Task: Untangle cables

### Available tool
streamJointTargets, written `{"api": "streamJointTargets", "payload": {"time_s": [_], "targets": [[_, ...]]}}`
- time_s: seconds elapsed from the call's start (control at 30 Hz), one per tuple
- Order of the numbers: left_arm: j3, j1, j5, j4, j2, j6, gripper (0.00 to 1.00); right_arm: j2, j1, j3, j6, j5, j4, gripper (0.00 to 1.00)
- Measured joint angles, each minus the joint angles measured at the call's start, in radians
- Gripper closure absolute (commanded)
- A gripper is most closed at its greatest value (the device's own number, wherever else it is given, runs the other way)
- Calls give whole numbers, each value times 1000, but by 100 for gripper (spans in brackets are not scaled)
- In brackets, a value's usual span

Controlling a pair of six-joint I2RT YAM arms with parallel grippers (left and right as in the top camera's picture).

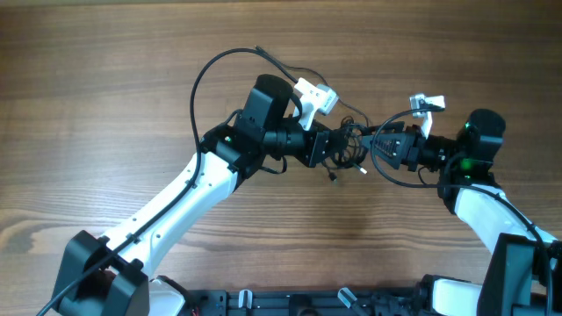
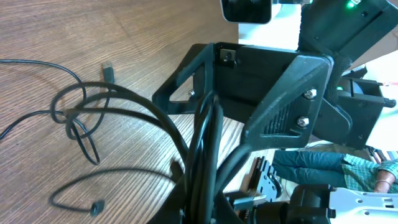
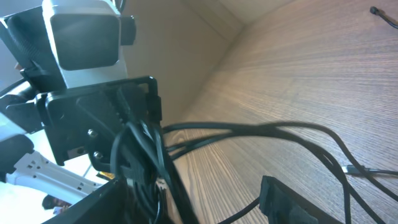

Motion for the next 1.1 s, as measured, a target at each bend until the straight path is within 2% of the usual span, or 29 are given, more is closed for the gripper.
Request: {"api": "streamJointTargets", "payload": {"time_s": [0.13,0.23,0.33,0.4,0.53,0.63,0.7,0.77,0.8,0.83,0.87,0.9,0.93,0.97,1.0,1.03,1.1], "targets": [[0,0,-11,0,0,0,89,0,0,0,0,-6,0,31],[0,0,-24,0,0,-23,96,0,29,0,0,3,0,32],[0,0,-41,0,0,-45,96,0,63,0,-13,73,0,25],[0,0,-42,0,0,-47,96,0,63,0,-44,115,-7,26],[0,0,-45,27,0,-52,96,-3,63,3,-181,162,-215,25],[0,0,-45,32,0,-53,96,-3,63,3,-234,175,-240,26],[0,0,-44,31,0,-53,96,-3,65,3,-246,179,-238,30],[0,0,-44,32,0,-65,96,-3,96,3,-258,187,-237,41],[0,0,-43,35,0,-71,96,-3,117,3,-260,199,-238,51],[0,0,-40,44,0,-75,96,-3,136,3,-255,229,-235,85],[0,-2,-35,51,0,-76,96,-3,154,3,-241,261,-226,96],[0,-4,-34,51,0,-76,90,-3,165,3,-216,295,-211,96],[0,-8,-42,48,0,-79,76,-6,167,3,-182,312,-205,96],[0,-9,-44,45,0,-82,67,-9,161,3,-152,335,-205,96],[0,-9,-45,46,0,-80,65,-9,137,3,-106,356,-209,96],[0,-9,-53,24,0,-87,55,-9,90,3,-54,372,-211,96],[0,-10,-109,-12,0,-118,42,-9,15,3,2,351,-211,96]]}}
